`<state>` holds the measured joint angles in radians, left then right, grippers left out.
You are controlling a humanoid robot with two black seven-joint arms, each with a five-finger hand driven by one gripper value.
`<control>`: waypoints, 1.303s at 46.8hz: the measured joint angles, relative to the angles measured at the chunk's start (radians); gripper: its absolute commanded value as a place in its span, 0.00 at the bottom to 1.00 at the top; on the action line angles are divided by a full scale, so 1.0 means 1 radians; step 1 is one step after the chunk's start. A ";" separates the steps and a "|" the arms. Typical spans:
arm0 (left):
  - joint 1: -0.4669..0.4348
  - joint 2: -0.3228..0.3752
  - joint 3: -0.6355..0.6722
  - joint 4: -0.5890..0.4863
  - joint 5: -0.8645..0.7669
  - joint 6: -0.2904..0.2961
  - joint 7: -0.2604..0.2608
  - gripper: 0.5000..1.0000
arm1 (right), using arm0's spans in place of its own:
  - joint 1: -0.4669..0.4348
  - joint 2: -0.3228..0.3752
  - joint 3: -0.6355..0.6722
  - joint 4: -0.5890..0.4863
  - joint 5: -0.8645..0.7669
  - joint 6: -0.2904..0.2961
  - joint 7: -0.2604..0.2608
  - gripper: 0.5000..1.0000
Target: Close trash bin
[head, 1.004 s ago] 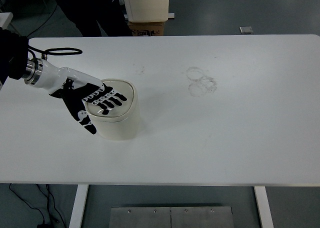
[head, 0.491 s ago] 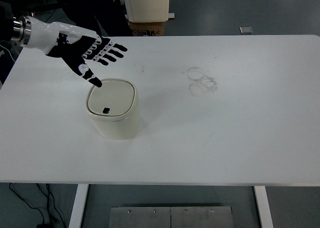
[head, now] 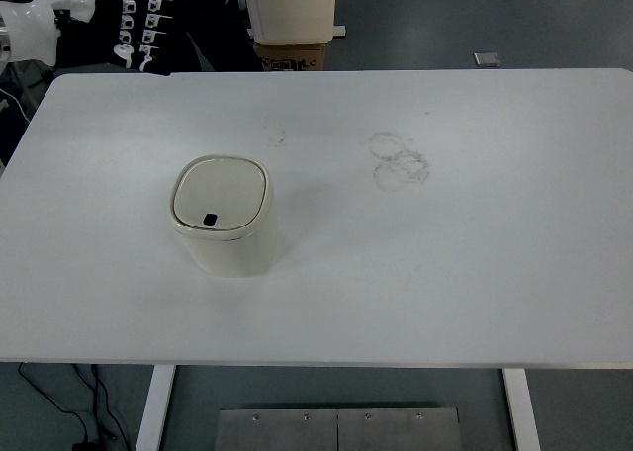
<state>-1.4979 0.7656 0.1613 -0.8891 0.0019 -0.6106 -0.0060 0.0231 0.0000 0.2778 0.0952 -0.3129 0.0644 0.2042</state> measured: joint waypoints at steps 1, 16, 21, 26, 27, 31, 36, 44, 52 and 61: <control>0.016 0.000 -0.016 0.009 -0.002 0.000 -0.001 1.00 | 0.000 0.000 0.000 0.000 0.000 0.000 0.000 0.98; 0.303 -0.010 -0.370 0.103 -0.044 0.077 -0.095 1.00 | 0.000 0.000 0.000 0.000 0.000 0.000 0.000 0.98; 0.381 -0.015 -0.459 0.107 -0.057 0.111 -0.169 1.00 | 0.000 0.000 0.000 0.000 0.000 0.000 0.000 0.98; 0.434 -0.059 -0.498 0.108 -0.059 0.146 -0.185 1.00 | 0.000 0.000 0.000 0.000 0.000 0.000 0.000 0.98; 0.443 -0.073 -0.507 0.110 -0.060 0.161 -0.187 1.00 | 0.000 0.000 0.000 0.000 0.000 0.000 0.000 0.98; 0.480 -0.098 -0.541 0.131 -0.061 0.199 -0.188 1.00 | 0.000 0.000 0.000 0.000 0.000 0.000 0.000 0.98; 0.509 -0.136 -0.607 0.196 -0.062 0.207 -0.188 1.00 | 0.000 0.000 0.000 0.000 0.000 0.000 0.000 0.98; 0.532 -0.196 -0.684 0.351 -0.061 0.203 -0.187 1.00 | 0.000 0.000 0.000 0.000 0.000 0.000 0.000 0.98; 0.566 -0.241 -0.688 0.503 -0.088 0.197 -0.188 1.00 | 0.000 0.000 0.000 0.000 0.000 0.000 0.000 0.98; 0.640 -0.254 -0.688 0.518 -0.165 0.197 -0.187 1.00 | 0.001 0.000 0.000 0.000 0.000 0.000 0.000 0.98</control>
<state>-0.8581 0.5116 -0.5270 -0.3710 -0.1629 -0.4132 -0.1932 0.0236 0.0000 0.2776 0.0951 -0.3129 0.0644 0.2040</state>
